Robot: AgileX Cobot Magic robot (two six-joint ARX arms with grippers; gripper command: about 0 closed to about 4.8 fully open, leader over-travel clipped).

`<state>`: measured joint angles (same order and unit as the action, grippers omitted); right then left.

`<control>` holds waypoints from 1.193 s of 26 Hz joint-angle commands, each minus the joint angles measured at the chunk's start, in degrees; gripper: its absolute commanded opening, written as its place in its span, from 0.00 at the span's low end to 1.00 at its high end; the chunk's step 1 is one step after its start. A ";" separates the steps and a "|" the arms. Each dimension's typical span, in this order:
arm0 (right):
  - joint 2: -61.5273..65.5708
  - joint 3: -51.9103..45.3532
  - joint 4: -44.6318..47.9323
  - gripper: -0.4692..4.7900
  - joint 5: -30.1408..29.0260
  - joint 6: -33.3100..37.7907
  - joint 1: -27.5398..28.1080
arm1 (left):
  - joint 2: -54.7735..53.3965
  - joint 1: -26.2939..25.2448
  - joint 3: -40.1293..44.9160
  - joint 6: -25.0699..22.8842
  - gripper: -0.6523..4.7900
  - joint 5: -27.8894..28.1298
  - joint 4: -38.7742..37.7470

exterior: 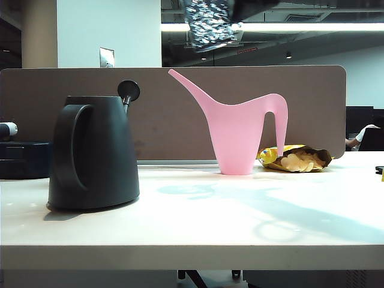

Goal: Pour the water from the cup into the kettle.

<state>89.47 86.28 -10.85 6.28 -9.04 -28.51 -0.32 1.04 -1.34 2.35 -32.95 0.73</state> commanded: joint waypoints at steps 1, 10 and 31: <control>2.91 3.58 -0.37 0.07 1.81 -2.40 -2.82 | -0.04 -0.04 -0.26 -0.13 0.11 0.33 2.82; 9.97 10.78 -3.10 0.07 6.95 -10.19 -8.79 | -0.04 -0.04 -0.26 -0.02 0.11 2.95 3.10; 12.57 11.85 -3.39 0.07 12.02 -22.75 -13.75 | -0.04 -0.04 -0.26 -0.39 0.11 9.64 -1.31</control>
<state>101.89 97.71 -15.38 18.33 -31.03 -41.87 -0.32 1.02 -1.34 2.17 -23.16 -1.13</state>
